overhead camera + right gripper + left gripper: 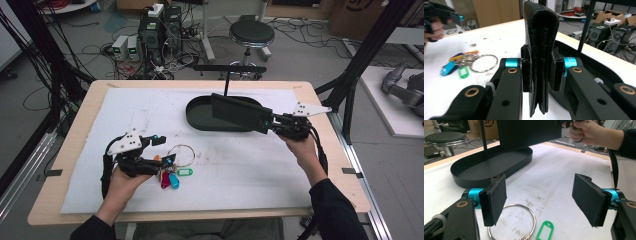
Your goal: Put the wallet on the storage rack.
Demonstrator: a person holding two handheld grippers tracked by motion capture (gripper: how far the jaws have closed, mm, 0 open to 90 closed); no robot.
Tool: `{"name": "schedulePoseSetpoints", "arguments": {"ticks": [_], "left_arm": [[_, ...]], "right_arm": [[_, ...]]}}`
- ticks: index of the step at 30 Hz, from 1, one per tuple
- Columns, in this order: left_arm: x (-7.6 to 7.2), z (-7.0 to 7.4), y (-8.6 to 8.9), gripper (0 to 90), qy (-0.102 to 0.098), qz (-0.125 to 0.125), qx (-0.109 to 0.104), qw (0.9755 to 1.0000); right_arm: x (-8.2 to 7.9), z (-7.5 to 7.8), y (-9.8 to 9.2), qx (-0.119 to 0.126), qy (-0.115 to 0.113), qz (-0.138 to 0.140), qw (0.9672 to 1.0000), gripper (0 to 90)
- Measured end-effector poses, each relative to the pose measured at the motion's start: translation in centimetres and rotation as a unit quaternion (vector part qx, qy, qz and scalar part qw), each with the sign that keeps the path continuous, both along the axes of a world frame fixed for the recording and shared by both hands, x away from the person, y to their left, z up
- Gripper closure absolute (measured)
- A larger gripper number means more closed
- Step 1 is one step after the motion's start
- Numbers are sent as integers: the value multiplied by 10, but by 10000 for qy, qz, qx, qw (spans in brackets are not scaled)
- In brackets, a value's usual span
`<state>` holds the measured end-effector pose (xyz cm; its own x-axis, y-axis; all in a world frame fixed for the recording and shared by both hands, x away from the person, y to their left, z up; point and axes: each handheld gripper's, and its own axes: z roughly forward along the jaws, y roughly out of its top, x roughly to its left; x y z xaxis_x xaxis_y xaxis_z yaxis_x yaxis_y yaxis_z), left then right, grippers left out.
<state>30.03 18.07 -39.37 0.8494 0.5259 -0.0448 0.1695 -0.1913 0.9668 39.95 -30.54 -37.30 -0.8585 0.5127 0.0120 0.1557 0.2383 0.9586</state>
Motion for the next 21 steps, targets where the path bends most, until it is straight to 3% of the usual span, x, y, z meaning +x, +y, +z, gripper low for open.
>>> {"name": "schedulePoseSetpoints", "arguments": {"ticks": [4, 9, 14, 17, 21], "left_arm": [[0, -5, 5, 231, 25, -122, -125, 9998], [-1, -8, 5, 231, 24, -29, -67, 10000], [-3, -9, 6, 231, -40, -103, -21, 9999], [-3, -11, 6, 231, 0, -158, -105, 9998], [-2, -12, 6, 231, 31, -181, -104, 9998]], "right_arm": [[13, 1, 11, -18, -46, -16, 10000, 773], [30, 0, 27, -137, -33, 17, 9999, 773], [41, -5, 37, -83, 47, 69, 9999, 773], [52, -11, 47, -242, 105, 34, 9996, 773], [59, -15, 53, -259, 87, 2, 9996, 773]]}}
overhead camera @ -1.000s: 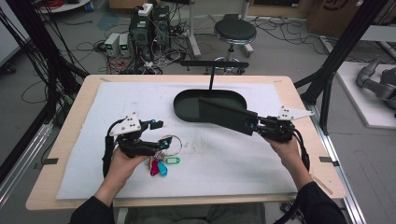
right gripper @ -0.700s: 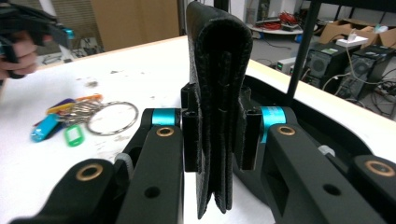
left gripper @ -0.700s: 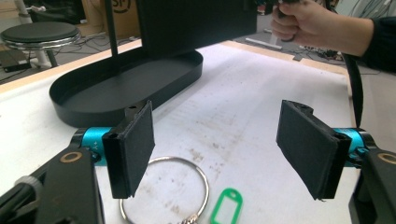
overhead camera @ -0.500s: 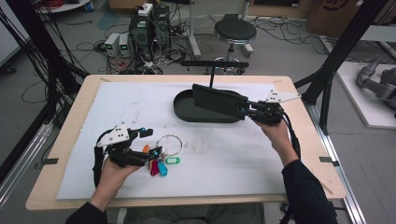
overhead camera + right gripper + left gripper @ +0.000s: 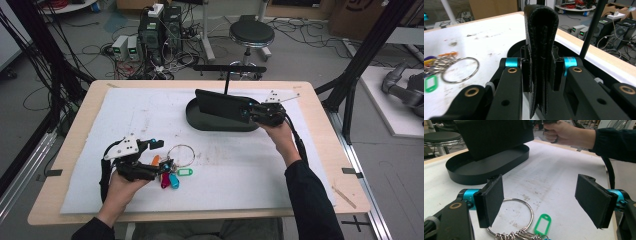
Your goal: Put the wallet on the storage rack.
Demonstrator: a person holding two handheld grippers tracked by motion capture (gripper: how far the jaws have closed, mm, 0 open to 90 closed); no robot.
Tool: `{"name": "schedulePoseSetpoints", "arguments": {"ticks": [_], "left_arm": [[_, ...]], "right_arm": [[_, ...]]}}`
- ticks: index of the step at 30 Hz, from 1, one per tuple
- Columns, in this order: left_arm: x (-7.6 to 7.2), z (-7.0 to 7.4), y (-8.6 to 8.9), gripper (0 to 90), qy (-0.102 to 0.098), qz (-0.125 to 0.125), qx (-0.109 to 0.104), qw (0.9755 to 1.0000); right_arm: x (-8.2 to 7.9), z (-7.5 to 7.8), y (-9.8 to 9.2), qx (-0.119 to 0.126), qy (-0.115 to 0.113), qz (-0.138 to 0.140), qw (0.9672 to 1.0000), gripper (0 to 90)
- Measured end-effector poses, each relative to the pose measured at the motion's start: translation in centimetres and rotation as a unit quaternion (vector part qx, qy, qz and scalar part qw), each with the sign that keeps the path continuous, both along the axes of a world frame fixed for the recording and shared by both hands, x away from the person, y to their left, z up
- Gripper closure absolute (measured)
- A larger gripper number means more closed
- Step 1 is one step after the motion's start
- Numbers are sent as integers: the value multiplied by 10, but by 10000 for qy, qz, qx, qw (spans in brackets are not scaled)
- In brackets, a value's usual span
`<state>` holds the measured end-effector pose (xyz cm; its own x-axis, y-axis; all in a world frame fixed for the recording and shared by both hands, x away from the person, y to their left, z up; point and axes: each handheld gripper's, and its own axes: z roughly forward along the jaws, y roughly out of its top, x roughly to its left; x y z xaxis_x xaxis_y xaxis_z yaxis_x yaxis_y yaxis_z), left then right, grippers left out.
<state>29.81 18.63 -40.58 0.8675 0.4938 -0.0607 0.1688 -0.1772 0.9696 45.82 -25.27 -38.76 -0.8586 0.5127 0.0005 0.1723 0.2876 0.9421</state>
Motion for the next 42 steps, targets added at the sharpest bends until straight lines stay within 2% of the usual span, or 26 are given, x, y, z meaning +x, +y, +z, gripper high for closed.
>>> {"name": "schedulePoseSetpoints", "arguments": {"ticks": [1, 7, 8, 12, 17, 21, 22, 26, 29, 37, 42], "left_arm": [[0, 0, 0, 231, -4, 2, -7, 10000], [-1, 0, 1, 231, -22, -9, -3, 10000], [-1, -1, 2, 231, -23, 9, -10, 10000], [-2, 0, 4, 231, -40, 16, -12, 10000], [-3, -1, 5, 231, -15, 15, -35, 10000], [-4, -1, 5, 231, -32, -20, -7, 10000], [-4, -1, 4, 231, -40, -25, 3, 10000], [-4, -1, 3, 231, -39, -37, -1, 10000], [-5, -2, 1, 231, -47, -57, 111, 9999], [-5, -2, 0, 231, -54, -74, 96, 9999], [-4, -2, -1, 231, -54, -88, 128, 9999]], "right_arm": [[5, -4, 2, 21, -63, -39, 10000, 773], [15, -14, 3, -41, -29, -206, 9998, 773], [19, -19, 2, -26, 40, -258, 9997, 773], [24, -26, 2, -176, 46, -410, 9990, 771], [29, -32, -3, -175, 104, -523, 9984, 761], [31, -35, -8, -348, 231, -640, 9971, 753], [32, -36, -10, -455, 313, -717, 9959, 751], [32, -37, -10, -488, 360, -773, 9952, 747], [32, -37, -11, -500, 409, -838, 9944, 738], [33, -40, -12, -719, 535, -991, 9910, 713], [34, -43, -13, -863, 682, -1121, 9876, 683]]}}
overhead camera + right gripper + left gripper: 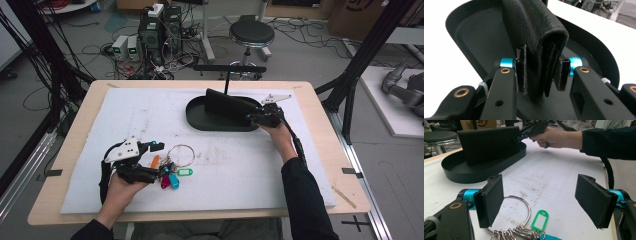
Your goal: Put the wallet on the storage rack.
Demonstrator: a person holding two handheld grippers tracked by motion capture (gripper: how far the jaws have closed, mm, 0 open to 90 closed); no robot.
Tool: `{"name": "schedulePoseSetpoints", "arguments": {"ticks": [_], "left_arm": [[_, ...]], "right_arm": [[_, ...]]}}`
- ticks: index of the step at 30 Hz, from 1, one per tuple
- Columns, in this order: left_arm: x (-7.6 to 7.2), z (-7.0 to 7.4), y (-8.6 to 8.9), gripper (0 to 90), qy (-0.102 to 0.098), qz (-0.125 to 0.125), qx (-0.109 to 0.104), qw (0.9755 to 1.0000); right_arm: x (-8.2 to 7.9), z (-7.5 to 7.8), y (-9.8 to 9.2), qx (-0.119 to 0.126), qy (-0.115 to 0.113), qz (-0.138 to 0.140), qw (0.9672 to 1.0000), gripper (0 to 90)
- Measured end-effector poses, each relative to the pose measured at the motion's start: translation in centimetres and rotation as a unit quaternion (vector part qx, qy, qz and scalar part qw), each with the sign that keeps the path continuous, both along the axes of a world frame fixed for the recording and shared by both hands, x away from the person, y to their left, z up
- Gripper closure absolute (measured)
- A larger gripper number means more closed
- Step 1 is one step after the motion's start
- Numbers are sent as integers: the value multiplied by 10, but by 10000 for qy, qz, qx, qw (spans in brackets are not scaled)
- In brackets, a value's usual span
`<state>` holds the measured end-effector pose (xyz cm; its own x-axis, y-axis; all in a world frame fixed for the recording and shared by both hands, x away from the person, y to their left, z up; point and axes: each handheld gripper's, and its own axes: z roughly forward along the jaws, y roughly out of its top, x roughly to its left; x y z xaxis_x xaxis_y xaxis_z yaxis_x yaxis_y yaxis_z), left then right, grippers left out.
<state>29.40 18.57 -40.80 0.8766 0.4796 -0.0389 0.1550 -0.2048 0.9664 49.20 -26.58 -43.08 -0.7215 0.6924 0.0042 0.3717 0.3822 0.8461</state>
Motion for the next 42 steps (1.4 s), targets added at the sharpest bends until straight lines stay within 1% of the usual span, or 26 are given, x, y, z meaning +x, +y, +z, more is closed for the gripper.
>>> {"name": "schedulePoseSetpoints", "arguments": {"ticks": [4, 7, 11, 12, 15, 17, 18, 20, 21, 22, 23, 25, 26, 27, 28, 29, 30, 31, 33, 34, 35, 36, 38, 39, 41, 42], "left_arm": [[1, -1, -1, 231, 23, -19, 22, 10000], [1, -2, -1, 231, 39, -20, 31, 10000], [1, -2, -2, 231, 33, -41, 64, 10000], [1, -2, -2, 231, 32, -49, 74, 10000], [1, -2, -2, 231, 16, -46, 73, 10000], [1, -2, -3, 231, 23, -41, 70, 10000], [1, -2, -3, 231, 6, -38, 112, 9999], [2, -1, -3, 231, -14, -48, 153, 9999], [2, -1, -3, 231, -14, -48, 153, 9999], [3, -1, -3, 231, -12, -49, 155, 9999], [3, -1, -3, 231, -12, -49, 155, 9999], [4, 0, -3, 231, -15, -27, 163, 9999], [4, 0, -3, 231, -13, -21, 162, 9999], [5, 0, -3, 231, -14, -6, 162, 9999], [6, 0, -3, 231, -17, 5, 178, 9998], [6, 0, -3, 231, -24, 38, 193, 9998], [6, 0, -3, 231, -32, 49, 208, 9998], [7, 1, -4, 231, -57, 66, 207, 9997], [7, 2, -4, 231, -64, 86, 217, 9997], [8, 2, -5, 231, -72, 93, 208, 9997], [9, 2, -5, 231, -80, 102, 211, 9997], [10, 3, -6, 231, -80, 109, 225, 9997], [10, 3, -6, 231, -91, 126, 248, 9996], [10, 3, -6, 231, -91, 126, 248, 9996], [11, 3, -5, 231, -127, 176, 269, 9994], [11, 4, -4, 231, -153, 311, 276, 9990]], "right_arm": [[0, 1, 1, -48, -26, -115, 9999, 645], [-1, 2, 1, -89, -41, -238, 9997, 580], [-2, 4, -2, -46, -4, -375, 9993, 535], [-3, 6, -5, -39, 5, -513, 9987, 513], [-7, 11, -10, 9, -33, -552, 9985, 477], [-9, 13, -11, 24, -48, -558, 9984, 475], [-15, 19, -16, 44, -137, -554, 9984, 437], [-23, 26, -21, 195, -206, -493, 9984, 426], [-23, 26, -21, 195, -206, -493, 9984, 426], [-31, 34, -25, 316, -288, -405, 9983, 399], [-36, 37, -27, 364, -304, -343, 9983, 393], [-45, 44, -30, 396, -351, -231, 9983, 378], [-45, 44, -30, 396, -351, -231, 9983, 378], [-55, 50, -33, 405, -415, -150, 9982, 363], [-60, 52, -35, 448, -456, -133, 9979, 357], [-60, 52, -35, 448, -456, -133, 9979, 357], [-65, 55, -37, 488, -482, -114, 9976, 354], [-75, 59, -40, 582, -518, -92, 9969, 342], [-84, 62, -43, 661, -615, -59, 9959, 340], [-88, 63, -45, 696, -620, -46, 9956, 332], [-88, 63, -45, 696, -620, -46, 9956, 332], [-97, 62, -48, 706, -623, -37, 9956, 327], [-104, 60, -51, 721, -586, -31, 9957, 311], [-104, 60, -51, 721, -586, -31, 9957, 311], [-112, 56, -55, 737, -548, -32, 9958, 303], [-120, 52, -58, 737, -528, -43, 9959, 291]]}}
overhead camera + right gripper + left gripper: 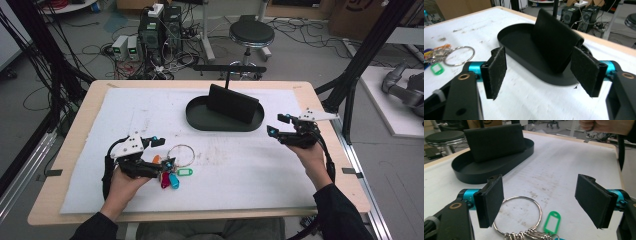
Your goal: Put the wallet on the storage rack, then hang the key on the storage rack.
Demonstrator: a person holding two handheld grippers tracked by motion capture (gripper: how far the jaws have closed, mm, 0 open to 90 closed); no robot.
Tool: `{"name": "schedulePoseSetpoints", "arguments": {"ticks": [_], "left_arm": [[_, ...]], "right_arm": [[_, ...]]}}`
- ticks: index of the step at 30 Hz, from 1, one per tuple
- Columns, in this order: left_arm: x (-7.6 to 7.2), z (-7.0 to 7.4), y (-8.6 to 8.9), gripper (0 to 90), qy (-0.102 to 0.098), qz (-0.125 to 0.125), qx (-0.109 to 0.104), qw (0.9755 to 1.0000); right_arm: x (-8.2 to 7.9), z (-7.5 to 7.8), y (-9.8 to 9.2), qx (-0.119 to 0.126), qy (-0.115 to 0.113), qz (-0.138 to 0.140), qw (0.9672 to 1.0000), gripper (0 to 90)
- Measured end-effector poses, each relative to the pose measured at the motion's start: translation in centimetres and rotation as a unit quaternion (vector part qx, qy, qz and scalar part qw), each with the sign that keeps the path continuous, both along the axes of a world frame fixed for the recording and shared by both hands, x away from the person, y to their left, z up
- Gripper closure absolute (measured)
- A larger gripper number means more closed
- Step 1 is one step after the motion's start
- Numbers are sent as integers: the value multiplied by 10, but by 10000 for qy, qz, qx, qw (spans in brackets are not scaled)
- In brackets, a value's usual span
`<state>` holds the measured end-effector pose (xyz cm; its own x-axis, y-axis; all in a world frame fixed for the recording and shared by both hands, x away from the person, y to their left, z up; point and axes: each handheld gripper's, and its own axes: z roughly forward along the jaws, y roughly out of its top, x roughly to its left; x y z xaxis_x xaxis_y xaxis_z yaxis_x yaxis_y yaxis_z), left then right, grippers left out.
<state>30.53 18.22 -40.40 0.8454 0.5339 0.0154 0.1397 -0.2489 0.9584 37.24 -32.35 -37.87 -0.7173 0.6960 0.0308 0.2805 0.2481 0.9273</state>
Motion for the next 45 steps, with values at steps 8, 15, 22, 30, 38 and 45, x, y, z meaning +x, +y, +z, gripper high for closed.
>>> {"name": "schedulePoseSetpoints", "arguments": {"ticks": [8, 15, 22, 30, 38, 45], "left_arm": [[2, -1, 8, 231, -42, 326, -76, 9994], [7, 0, 8, 231, -37, 414, -111, 9991], [10, -3, 7, 231, 39, 405, -102, 9991], [19, -5, 5, 235, 180, 628, -230, 9976], [36, -14, 3, 265, 719, 929, -104, 9930], [48, -21, -2, 433, 986, 1145, 298, 9881]], "right_arm": [[-20, -11, -12, 78, -8, -79, 9999, 247], [-26, -19, -22, 122, 60, -182, 9997, 216], [-28, -20, -30, 211, -10, -296, 9993, 210], [-30, -24, -35, 147, 29, -375, 9992, 210], [-28, -26, -39, 184, 128, -506, 9985, 214], [-29, -27, -42, 163, 121, -555, 9983, 216]]}}
